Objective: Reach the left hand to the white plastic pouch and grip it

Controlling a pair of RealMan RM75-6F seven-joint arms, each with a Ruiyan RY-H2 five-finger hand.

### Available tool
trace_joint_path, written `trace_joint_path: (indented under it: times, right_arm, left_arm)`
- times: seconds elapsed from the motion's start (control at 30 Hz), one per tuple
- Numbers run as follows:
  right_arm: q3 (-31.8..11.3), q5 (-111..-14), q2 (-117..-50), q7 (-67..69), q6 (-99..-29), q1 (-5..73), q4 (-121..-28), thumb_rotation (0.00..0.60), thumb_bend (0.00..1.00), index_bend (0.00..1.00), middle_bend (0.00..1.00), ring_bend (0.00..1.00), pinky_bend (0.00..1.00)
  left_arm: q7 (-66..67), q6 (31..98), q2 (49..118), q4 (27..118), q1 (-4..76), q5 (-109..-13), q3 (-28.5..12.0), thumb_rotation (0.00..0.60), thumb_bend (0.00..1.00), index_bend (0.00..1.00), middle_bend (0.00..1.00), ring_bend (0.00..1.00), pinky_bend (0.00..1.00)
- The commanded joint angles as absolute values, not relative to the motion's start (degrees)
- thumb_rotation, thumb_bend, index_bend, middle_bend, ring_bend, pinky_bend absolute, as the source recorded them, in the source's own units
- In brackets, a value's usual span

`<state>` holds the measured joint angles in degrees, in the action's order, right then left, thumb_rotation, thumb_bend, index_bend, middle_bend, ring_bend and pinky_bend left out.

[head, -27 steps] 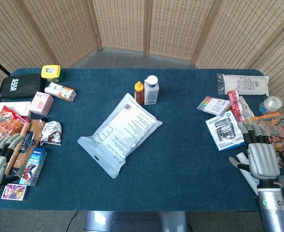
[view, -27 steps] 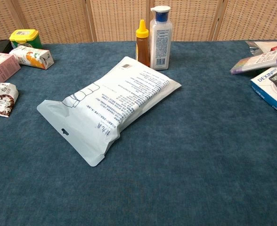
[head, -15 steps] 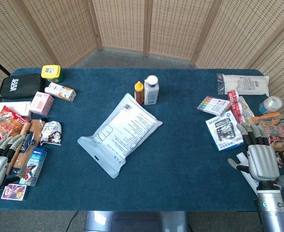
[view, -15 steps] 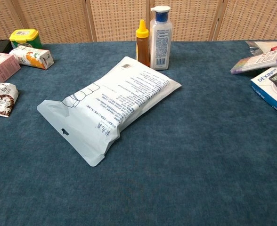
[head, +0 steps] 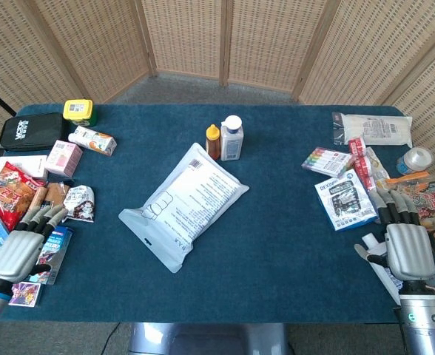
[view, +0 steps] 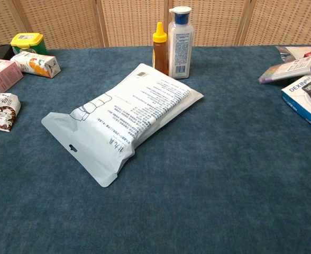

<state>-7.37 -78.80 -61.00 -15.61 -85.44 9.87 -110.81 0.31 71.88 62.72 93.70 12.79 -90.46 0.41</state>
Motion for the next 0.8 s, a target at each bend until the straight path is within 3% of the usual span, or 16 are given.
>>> trace_joint_path:
  times: [0.03,0.5,0.8]
  right_arm:
    - [-7.57,-78.54,-60.75,-15.53,-85.49,9.74,-110.95,0.600,0.11,0.00,0.00,0.00,0.00]
    - [-8.31,-77.78,-59.76,-14.11,-85.01,9.46,-110.82,0.600,0.11,0.00,0.00,0.00,0.00]
    - [-8.55,-77.66,-58.76,-13.45,-84.99,9.13,-111.29,0.600,0.11,0.00,0.00,0.00,0.00]
  left_arm:
    - [2.21,69.71,65.04,92.47,15.11,-91.57,0.29,0.600,0.39,0.00,0.00,0.00,0.00]
    - [11.02,63.29,76.52,88.22,22.05,-95.13,0.83,0.600,0.37,0.00,0.00,0.00,0.00]
    - [13.07,63.99,84.03,82.26,23.58,-96.45,1.31,0.600,0.37,0.00,0.00,0.00,0.00]
